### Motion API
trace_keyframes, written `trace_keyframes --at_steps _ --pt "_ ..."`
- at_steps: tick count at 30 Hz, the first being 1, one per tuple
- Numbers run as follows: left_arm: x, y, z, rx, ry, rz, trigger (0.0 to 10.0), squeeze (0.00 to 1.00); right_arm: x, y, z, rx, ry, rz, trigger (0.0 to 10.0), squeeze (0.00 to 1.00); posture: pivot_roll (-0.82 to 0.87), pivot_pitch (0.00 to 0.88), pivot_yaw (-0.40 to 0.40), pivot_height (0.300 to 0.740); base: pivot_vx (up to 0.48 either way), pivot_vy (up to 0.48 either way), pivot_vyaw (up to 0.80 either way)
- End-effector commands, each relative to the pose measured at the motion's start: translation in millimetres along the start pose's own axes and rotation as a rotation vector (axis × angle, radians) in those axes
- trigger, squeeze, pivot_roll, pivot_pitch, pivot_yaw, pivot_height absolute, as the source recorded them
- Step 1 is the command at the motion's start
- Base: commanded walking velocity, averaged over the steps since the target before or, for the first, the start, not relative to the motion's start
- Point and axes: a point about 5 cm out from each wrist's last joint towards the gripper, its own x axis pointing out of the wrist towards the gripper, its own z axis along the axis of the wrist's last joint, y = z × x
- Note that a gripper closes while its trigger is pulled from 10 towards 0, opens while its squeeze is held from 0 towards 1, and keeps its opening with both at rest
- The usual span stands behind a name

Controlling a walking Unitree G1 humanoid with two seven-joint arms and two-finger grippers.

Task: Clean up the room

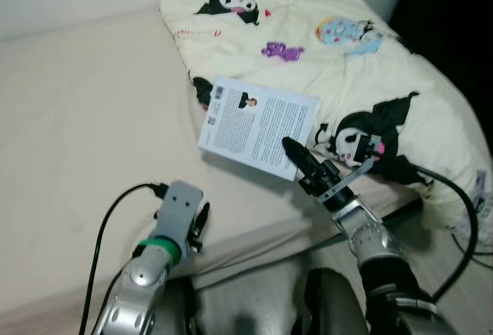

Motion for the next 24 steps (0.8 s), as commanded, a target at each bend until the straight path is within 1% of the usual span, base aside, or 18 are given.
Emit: trace_keyframes --at_steps 1,2,3,4,5,6,9,10,11,12,14,15,16,17,19,20,24 --pt "-3.9 6.3 -3 -0.022 0.004 0.038 10.0 0.00 -5.0 3.0 -2 -0.071 -0.001 -0.039 0.0 0.00 -0.02 0.139 0.056 0.575 0.000 0.000 0.00" --pt "-3.2 10.3 1 -0.030 -0.012 0.060 10.0 0.00 -9.5 3.3 -3 -0.115 0.003 -0.078 6.0 0.00 -0.02 0.139 0.056 0.575 0.000 0.000 0.00" --pt "-2.4 16.7 7 -0.044 -0.036 0.092 10.0 0.00 -17.5 4.6 -6 -0.180 0.028 -0.117 6.0 0.00 -0.03 0.123 0.043 0.575 0.000 0.000 0.00" --pt "-1.8 23.3 13 -0.055 -0.059 0.123 10.0 0.00 -25.6 5.9 -8 -0.208 0.028 -0.167 10.0 0.00 -0.04 0.115 0.040 0.575 0.000 0.000 0.00" --pt "-1.5 27.0 16 -0.061 -0.072 0.140 10.0 0.00 -30.4 6.6 -9 -0.217 0.027 -0.194 10.0 0.00 -0.04 0.115 0.040 0.575 0.000 0.000 0.00" --pt "-1.2 30.9 20 -0.067 -0.086 0.154 10.0 0.00 -35.5 7.7 -9 -0.278 0.036 -0.230 10.0 0.00 -0.05 0.096 0.034 0.575 0.000 0.000 0.00" --pt "0.5 34.0 25 -0.077 -0.102 0.160 10.0 0.00 -38.8 11.9 -6 -0.382 0.027 -0.281 10.0 0.00 -0.06 0.070 0.033 0.575 0.000 0.000 0.00" --pt "1.5 33.3 27 -0.081 -0.110 0.155 10.0 0.00 -36.9 14.3 -4 -0.427 0.032 -0.286 10.0 0.00 -0.06 0.064 0.033 0.575 0.000 0.000 0.00" --pt "1.5 33.3 27 -0.081 -0.110 0.155 10.0 0.00 -36.9 14.3 -4 -0.427 0.032 -0.286 10.0 0.00 -0.06 0.064 0.033 0.575 0.000 0.000 0.00" --pt "2.3 32.7 28 -0.084 -0.115 0.152 10.0 0.00 -36.0 17.2 -3 -0.459 0.040 -0.291 10.0 0.00 -0.06 0.060 0.034 0.575 0.000 0.000 0.00" --pt "3.7 31.2 31 -0.088 -0.122 0.145 10.0 0.00 -33.0 20.1 1 -0.473 0.025 -0.296 10.0 0.00 -0.07 0.051 0.034 0.575 0.000 0.000 0.00" --pt "8.5 26.1 34 -0.095 -0.135 0.132 10.0 0.00 -24.1 23.9 10 -0.524 -0.002 -0.281 10.0 0.00 -0.07 0.037 0.029 0.575 0.000 0.000 0.00" --pt "8.5 26.1 34 -0.095 -0.135 0.132 10.0 0.00 -24.1 23.9 10 -0.524 -0.002 -0.281 10.0 0.00 -0.07 0.037 0.029 0.575 0.000 0.000 0.00" --pt "10.4 24.1 35 -0.098 -0.138 0.128 10.0 0.00 -21.0 24.7 13 -0.545 -0.013 -0.272 10.0 0.00 -0.07 0.036 0.028 0.575 0.000 0.000 0.00" --pt "13.0 20.7 36 -0.107 -0.142 0.124 10.0 0.00 -17.3 23.9 19 -0.616 -0.023 -0.301 10.0 0.00 -0.07 0.030 0.024 0.585 0.000 0.000 0.00" --pt "13.8 19.4 36 -0.111 -0.142 0.124 10.0 0.00 -16.4 24.9 21 -0.634 -0.029 -0.306 10.0 0.00 -0.07 0.027 0.023 0.590 0.000 0.000 0.00" --pt "16.5 14.8 37 -0.126 -0.144 0.120 10.0 0.00 -15.0 24.6 23 -0.649 -0.037 -0.326 10.0 0.00 -0.07 0.022 0.016 0.605 0.000 0.000 0.00"
